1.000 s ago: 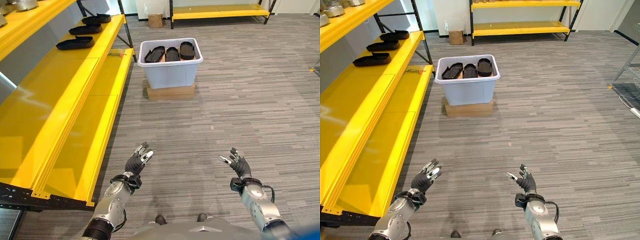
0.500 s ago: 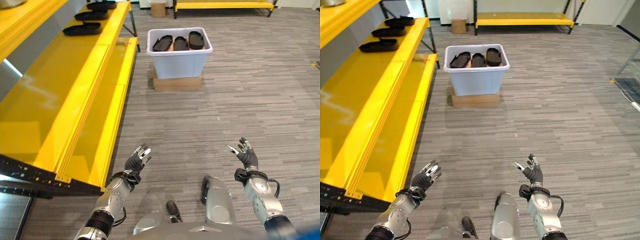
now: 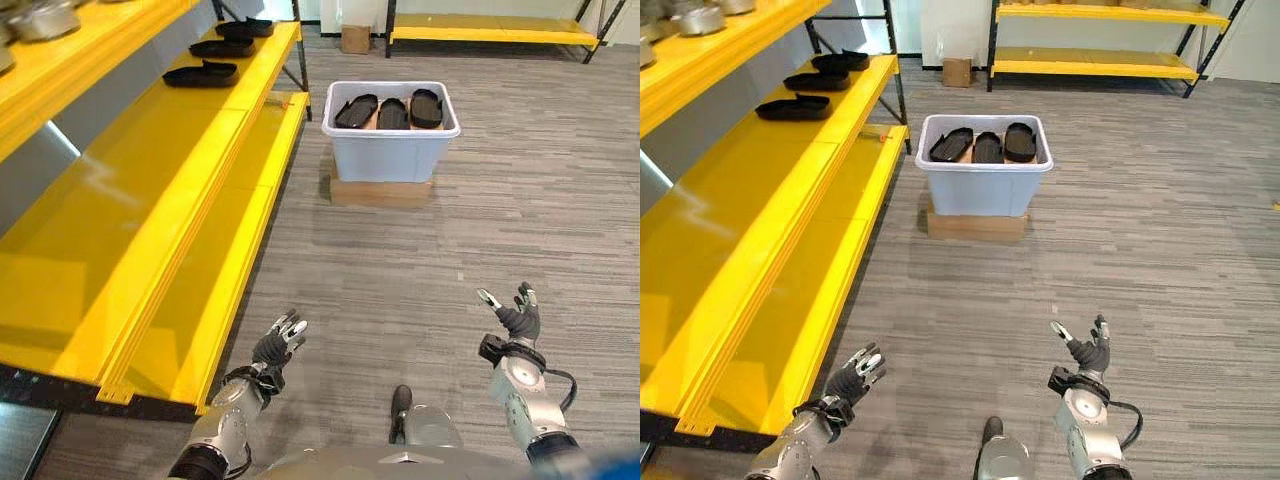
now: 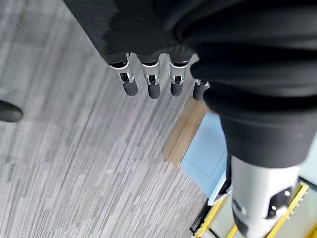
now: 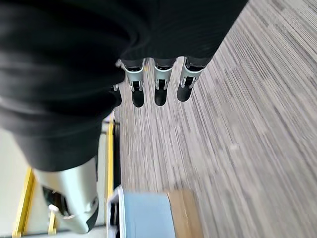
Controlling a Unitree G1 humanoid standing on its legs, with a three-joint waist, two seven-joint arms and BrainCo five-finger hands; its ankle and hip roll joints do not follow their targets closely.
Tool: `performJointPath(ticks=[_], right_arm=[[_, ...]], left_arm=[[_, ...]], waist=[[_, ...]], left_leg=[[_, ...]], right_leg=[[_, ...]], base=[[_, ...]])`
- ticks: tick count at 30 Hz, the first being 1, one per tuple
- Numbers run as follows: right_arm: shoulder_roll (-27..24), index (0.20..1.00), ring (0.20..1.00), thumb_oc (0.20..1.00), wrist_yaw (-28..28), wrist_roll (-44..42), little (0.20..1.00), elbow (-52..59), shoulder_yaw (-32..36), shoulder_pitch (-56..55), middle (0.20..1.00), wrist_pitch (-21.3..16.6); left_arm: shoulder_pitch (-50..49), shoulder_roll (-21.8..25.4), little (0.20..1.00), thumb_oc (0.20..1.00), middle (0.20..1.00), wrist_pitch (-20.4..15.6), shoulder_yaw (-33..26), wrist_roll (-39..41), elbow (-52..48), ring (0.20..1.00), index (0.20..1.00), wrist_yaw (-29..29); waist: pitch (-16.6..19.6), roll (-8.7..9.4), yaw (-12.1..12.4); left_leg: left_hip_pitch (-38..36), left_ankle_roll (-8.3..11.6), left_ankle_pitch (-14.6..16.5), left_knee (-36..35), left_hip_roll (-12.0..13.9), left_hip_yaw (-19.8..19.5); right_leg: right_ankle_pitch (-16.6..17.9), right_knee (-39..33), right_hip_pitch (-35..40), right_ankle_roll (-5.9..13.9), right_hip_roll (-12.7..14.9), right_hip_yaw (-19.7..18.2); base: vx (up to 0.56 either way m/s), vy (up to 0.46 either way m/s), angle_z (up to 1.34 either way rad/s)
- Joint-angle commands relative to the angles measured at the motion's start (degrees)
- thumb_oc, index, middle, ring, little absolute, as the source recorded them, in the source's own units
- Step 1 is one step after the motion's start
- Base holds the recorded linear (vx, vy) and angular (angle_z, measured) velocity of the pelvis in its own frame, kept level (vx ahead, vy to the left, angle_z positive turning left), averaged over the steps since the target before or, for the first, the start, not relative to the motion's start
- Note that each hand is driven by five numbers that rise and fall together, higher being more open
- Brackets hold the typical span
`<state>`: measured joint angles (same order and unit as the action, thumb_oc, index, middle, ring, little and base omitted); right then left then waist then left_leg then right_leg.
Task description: Move parts from the plastic box to the shelf.
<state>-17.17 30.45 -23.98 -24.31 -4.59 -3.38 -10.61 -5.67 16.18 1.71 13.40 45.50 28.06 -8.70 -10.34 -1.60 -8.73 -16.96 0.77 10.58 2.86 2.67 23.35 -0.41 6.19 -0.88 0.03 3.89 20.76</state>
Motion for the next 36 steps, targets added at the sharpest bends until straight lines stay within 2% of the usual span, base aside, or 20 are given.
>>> performJointPath(ticks=[1, 3, 4, 6, 9, 11, 15, 16, 18, 19, 21, 24, 26, 28, 30, 32, 33, 34, 35, 36], right_arm=[[-3.72, 1.000, 1.000, 1.000, -2.07, 0.30, 1.000, 0.34, 1.89, 0.86, 1.000, -4.02], [-4.26, 1.000, 1.000, 1.000, -3.18, 0.76, 1.000, -0.02, 2.71, 0.16, 1.000, -4.42], [-4.62, 1.000, 1.000, 1.000, -3.73, 0.71, 1.000, -0.38, 3.06, -0.07, 1.000, -4.35], [-4.87, 1.000, 1.000, 1.000, -3.88, 0.41, 1.000, -0.69, 3.24, -0.03, 1.000, -4.02], [-5.00, 1.000, 1.000, 1.000, -5.14, 0.22, 1.000, -1.56, 3.30, 0.55, 1.000, -3.96], [-4.90, 1.000, 1.000, 1.000, -5.54, 0.61, 1.000, -0.97, 2.75, 0.72, 1.000, -3.02], [-4.90, 1.000, 1.000, 1.000, -6.73, 0.84, 1.000, -0.35, 0.36, 0.50, 1.000, -2.49], [-4.99, 1.000, 1.000, 1.000, -8.40, 0.93, 1.000, 0.87, -1.49, -0.35, 1.000, -2.77], [-5.34, 1.000, 1.000, 1.000, -9.81, 1.45, 1.000, 1.68, -2.78, -1.06, 1.000, -2.20], [-5.71, 1.000, 1.000, 1.000, -10.77, 1.94, 1.000, 1.71, -3.31, -0.53, 1.000, -1.66], [-5.90, 1.000, 1.000, 1.000, -12.22, 1.88, 1.000, 1.65, -3.46, -0.29, 1.000, -1.64], [-5.48, 1.000, 1.000, 1.000, -13.12, 1.08, 1.000, 2.09, -3.71, -0.17, 1.000, -1.24], [-4.69, 1.000, 1.000, 1.000, -14.25, 0.08, 1.000, 1.91, -4.04, 0.01, 1.000, -0.28], [-3.42, 1.000, 1.000, 1.000, -15.49, 1.12, 1.000, 2.03, -4.68, 0.18, 1.000, 0.62], [-2.75, 1.000, 1.000, 1.000, -15.51, 0.62, 1.000, 1.72, -5.23, 0.74, 1.000, 0.95], [-1.31, 1.000, 1.000, 1.000, -15.35, 0.60, 1.000, 1.53, -5.94, 1.55, 1.000, 1.11], [-1.07, 1.000, 1.000, 1.000, -15.42, 0.79, 1.000, 1.45, -6.01, 1.68, 1.000, 0.99], [-0.69, 1.000, 1.000, 1.000, -15.24, 1.31, 1.000, 1.40, -6.53, 2.14, 1.000, 0.72], [-0.49, 1.000, 1.000, 1.000, -14.90, 1.70, 1.000, 1.32, -7.08, 2.44, 1.000, 0.30], [-0.56, 1.000, 1.000, 1.000, -14.53, 1.87, 1.000, 1.28, -7.51, 2.82, 1.000, 0.08]], left_arm=[[2.50, -1.66, 1.000, 1.000, 1.000, -5.12, 0.27, 4.01, -3.08, 1.000, 1.000, 1.18], [2.53, -2.52, 1.000, 1.000, 1.000, -5.95, -0.56, 6.09, -3.48, 1.000, 1.000, 2.71], [2.62, -2.85, 1.000, 1.000, 1.000, -6.17, -1.28, 5.77, -3.60, 1.000, 1.000, 3.84], [2.86, -3.16, 1.000, 1.000, 1.000, -6.02, -1.83, 4.74, -3.55, 1.000, 1.000, 4.85], [2.58, -3.30, 1.000, 1.000, 1.000, -5.96, -2.76, 4.31, -3.13, 1.000, 1.000, 4.87], [2.01, -3.14, 1.000, 1.000, 1.000, -7.11, -3.06, 4.99, -2.90, 1.000, 1.000, 5.42], [1.44, -3.31, 1.000, 1.000, 1.000, -8.97, -3.63, 5.75, -1.95, 1.000, 1.000, 4.99], [1.03, -3.32, 1.000, 1.000, 1.000, -8.05, -4.64, 7.10, -1.12, 1.000, 1.000, 4.40], [0.41, -4.19, 1.000, 1.000, 1.000, -6.95, -6.31, 7.54, 0.97, 1.000, 1.000, 4.41], [0.36, -4.22, 1.000, 1.000, 1.000, -6.90, -7.10, 7.65, 1.92, 1.000, 1.000, 4.30], [0.18, -4.03, 1.000, 1.000, 1.000, -6.78, -7.83, 6.80, 2.33, 1.000, 1.000, 3.98], [1.27, -3.22, 1.000, 1.000, 1.000, -6.46, -7.87, 4.01, 3.02, 1.000, 1.000, 3.73], [1.93, -2.96, 1.000, 1.000, 1.000, -4.74, -7.86, 3.59, 3.86, 1.000, 1.000, 3.78], [2.60, -2.70, 1.000, 1.000, 1.000, -2.82, -6.51, -0.05, 5.24, 1.000, 1.000, 0.72], [2.79, -2.56, 1.000, 1.000, 1.000, -2.89, -5.31, -1.65, 5.37, 1.000, 1.000, 1.04], [3.33, -1.78, 1.000, 1.000, 1.000, -2.71, -3.59, -1.95, 5.51, 1.000, 1.000, 2.55], [3.48, -1.58, 1.000, 1.000, 1.000, -2.70, -3.41, -1.94, 5.55, 1.000, 1.000, 2.69], [3.76, -1.38, 1.000, 1.000, 1.000, -2.62, -2.84, -1.57, 5.49, 1.000, 1.000, 2.89], [3.68, -1.39, 1.000, 1.000, 1.000, -2.84, -2.48, -1.71, 5.31, 1.000, 1.000, 2.79], [3.40, -1.33, 1.000, 1.000, 1.000, -3.41, -2.07, -2.34, 5.01, 1.000, 1.000, 2.69]], waist=[[1.13, 1.77, -0.23], [1.02, 1.86, 0.21], [0.37, 2.48, 0.55], [-0.40, 2.66, 0.66], [-1.65, 2.88, 0.72], [-1.87, 3.01, 0.59], [-2.06, 2.22, 1.50], [-2.33, 1.64, 2.13], [-2.84, 1.61, 2.12], [-3.00, 1.59, 2.33], [-3.21, 1.58, 2.62], [-3.02, 2.04, 2.79], [-2.56, 2.28, 3.08], [-1.72, 2.64, 3.32], [-1.33, 2.81, 3.46], [-0.63, 3.39, 3.65], [-0.47, 3.58, 3.82], [-0.38, 3.61, 4.08], [-0.53, 3.24, 4.33], [-0.77, 2.89, 4.42]], left_leg=[[2.20, 3.10, -6.29, 15.38, 3.21, 3.87], [7.00, 6.45, -11.94, 25.44, 5.99, 3.45], [10.62, 7.55, -13.12, 32.61, 8.51, 4.04], [12.88, 7.46, -12.62, 34.83, 10.45, 4.44], [14.91, 4.94, -10.18, 28.06, 10.66, 6.25], [15.11, 3.75, -10.70, 19.63, 10.10, 7.57], [16.60, 4.97, -16.28, 3.97, 9.67, 5.89], [17.09, 7.14, -22.19, -2.73, 12.33, 4.71], [17.37, 7.89, -23.27, -4.91, 15.12, 3.95], [16.89, 7.48, -21.83, -5.06, 15.50, 3.29], [16.66, 6.76, -20.04, -3.21, 15.08, 2.64], [16.95, 4.93, -16.55, -0.64, 12.65, 2.67], [16.82, 3.56, -14.90, -0.23, 10.64, 2.08], [16.73, 1.68, -13.44, -0.98, 7.80, 1.14], [16.10, 0.31, -12.64, -2.45, 5.58, 0.52], [14.69, -3.03, -10.07, -4.23, 1.02, 0.58], [14.65, -3.65, -9.56, -4.20, 0.25, 0.84], [14.31, -4.84, -8.54, -4.17, -1.10, 1.23], [13.69, -5.72, -7.74, -4.39, -2.07, 1.35], [12.89, -6.12, -7.44, -4.74, -2.57, 1.54]], right_leg=[[0.94, -3.99, 0.36, 2.92, 0.35, -0.25], [-0.81, -5.44, 2.60, 0.64, -1.78, -0.27], [-1.96, -5.79, 3.95, -0.52, -2.10, -0.14], [-2.79, -5.65, 4.61, -1.10, -2.20, 0.12], [-3.25, -5.08, 5.72, -0.59, -1.61, -0.55], [-3.14, -5.40, 6.71, 0.18, -1.21, -1.48], [-3.27, -6.62, 9.41, 1.39, -0.47, -1.59], [-3.71, -6.97, 11.31, 1.73, -0.33, -1.41], [-5.42, -4.31, 11.69, 2.11, 0.60, -1.65], [-6.96, -1.72, 11.27, 2.28, 1.12, -1.86], [-8.92, 1.92, 10.61, 2.10, 1.51, -1.93], [-10.58, 4.36, 10.56, 1.88, 1.53, -1.69], [-11.53, 5.98, 10.78, 2.33, 1.60, -2.06], [-12.75, 11.93, 9.82, 3.68, 1.98, -3.29], [-11.04, 16.75, 8.49, 5.43, 2.42, -4.06], [-4.48, 29.12, 5.01, 9.99, 3.74, -5.02], [-3.06, 31.19, 4.68, 10.94, 4.14, -5.12], [0.30, 35.40, 3.54, 12.16, 5.12, -4.90], [2.90, 40.53, 1.11, 12.47, 6.47, -4.31], [3.32, 42.48, -0.70, 12.31, 7.09, -4.13]], base=[[0.28, -0.390, -0.25], [0.24, -0.384, -0.25], [0.18, -0.326, -0.20], [0.11, -0.163, -0.22], [0.12, 0.011, -0.37], [0.16, 0.125, -0.30], [0.24, 0.169, -0.15], [0.45, 0.219, -0.11], [0.58, 0.270, -0.29], [0.70, 0.366, -0.52], [0.47, 0.274, -0.51], [0.35, 0.239, -0.15], [0.37, 0.318, 0.31], [0.40, 0.397, 0.20], [0.27, 0.338, 0.04], [0.25, 0.366, 0.06], [0.17, 0.265, 0.04], [0.15, 0.259, 0.16], [0.18, 0.278, 0.19], [0.12, 0.191, 0.07]])
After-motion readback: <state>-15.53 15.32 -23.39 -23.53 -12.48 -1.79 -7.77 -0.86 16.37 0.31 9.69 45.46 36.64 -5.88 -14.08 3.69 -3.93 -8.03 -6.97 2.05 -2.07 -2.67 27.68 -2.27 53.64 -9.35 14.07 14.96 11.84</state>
